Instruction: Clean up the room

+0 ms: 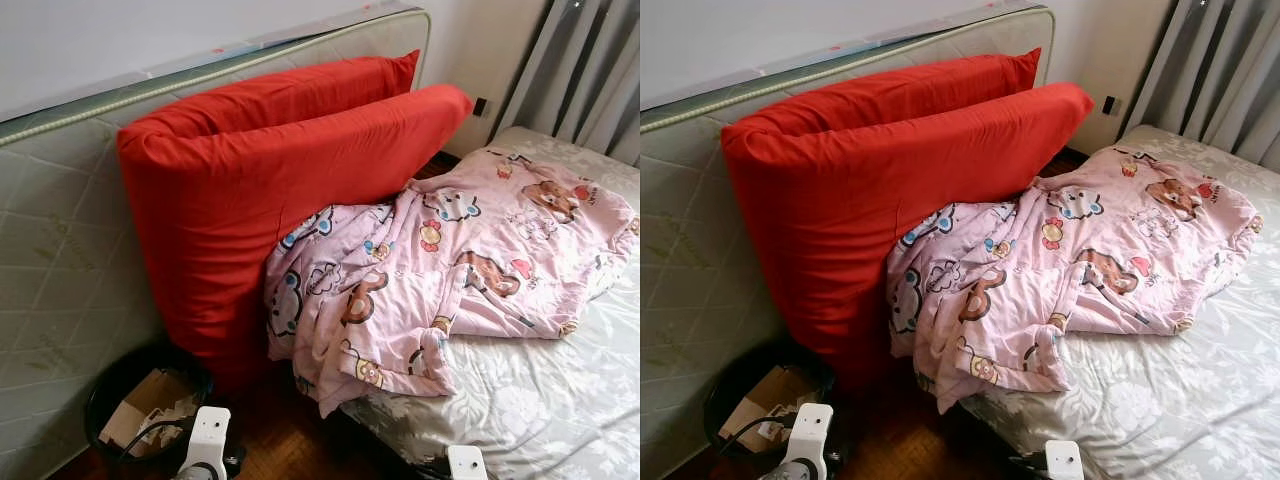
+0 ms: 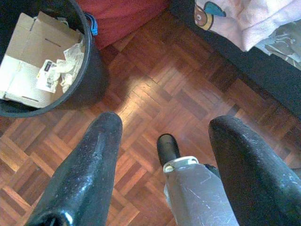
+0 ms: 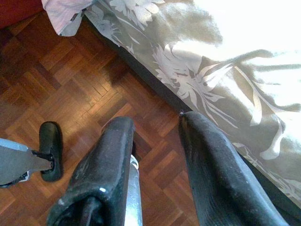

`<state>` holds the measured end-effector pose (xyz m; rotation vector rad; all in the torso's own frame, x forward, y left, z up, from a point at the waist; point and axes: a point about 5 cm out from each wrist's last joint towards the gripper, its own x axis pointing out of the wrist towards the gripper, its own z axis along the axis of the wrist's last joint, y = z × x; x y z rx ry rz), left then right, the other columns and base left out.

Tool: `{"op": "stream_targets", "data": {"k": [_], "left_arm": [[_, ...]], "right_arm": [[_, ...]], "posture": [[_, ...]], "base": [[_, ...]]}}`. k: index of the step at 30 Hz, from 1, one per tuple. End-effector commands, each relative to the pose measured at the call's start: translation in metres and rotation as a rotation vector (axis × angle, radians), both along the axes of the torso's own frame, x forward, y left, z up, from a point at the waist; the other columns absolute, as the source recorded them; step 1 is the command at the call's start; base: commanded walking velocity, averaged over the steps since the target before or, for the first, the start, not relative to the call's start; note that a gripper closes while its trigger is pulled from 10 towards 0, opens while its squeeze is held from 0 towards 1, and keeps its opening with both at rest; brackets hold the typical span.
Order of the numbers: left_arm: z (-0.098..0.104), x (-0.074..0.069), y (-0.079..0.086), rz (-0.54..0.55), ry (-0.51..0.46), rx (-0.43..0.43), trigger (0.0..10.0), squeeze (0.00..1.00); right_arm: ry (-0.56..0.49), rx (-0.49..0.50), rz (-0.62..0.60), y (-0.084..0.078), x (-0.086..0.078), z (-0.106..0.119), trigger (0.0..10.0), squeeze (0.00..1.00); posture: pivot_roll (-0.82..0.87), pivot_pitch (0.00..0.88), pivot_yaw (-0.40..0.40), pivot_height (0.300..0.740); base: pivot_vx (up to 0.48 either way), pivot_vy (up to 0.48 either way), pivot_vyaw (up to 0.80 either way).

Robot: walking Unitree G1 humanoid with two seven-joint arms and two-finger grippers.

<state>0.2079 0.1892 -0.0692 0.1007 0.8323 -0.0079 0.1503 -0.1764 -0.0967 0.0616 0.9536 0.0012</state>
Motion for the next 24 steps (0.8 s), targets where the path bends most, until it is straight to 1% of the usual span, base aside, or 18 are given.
{"op": "stream_targets", "data": {"k": [1,12,24], "left_arm": [[-0.0012,-0.0027,0.0024,0.005,0.008,0.000,10.0,0.00],[-0.0007,-0.0020,0.0051,0.009,0.013,0.002,10.0,0.00],[-0.0001,-0.0008,0.0041,0.008,0.009,0.002,10.0,0.00]], "right_arm": [[0.012,-0.005,0.006,-0.0014,-0.0026,-0.0010,10.0,0.00],[0.012,-0.007,0.006,-0.0015,-0.0022,-0.0009,10.0,0.00],[0.011,-0.008,0.008,-0.0014,-0.0019,-0.0008,10.0,0.00]], "posture": [[-0.03,0.003,-0.046,0.740],[-0.03,0.010,-0.046,0.740],[-0.03,0.014,-0.047,0.740]], "base": [[0.000,0.000,0.00],[0.000,0.000,0.00],[0.000,0.000,0.00]]}}
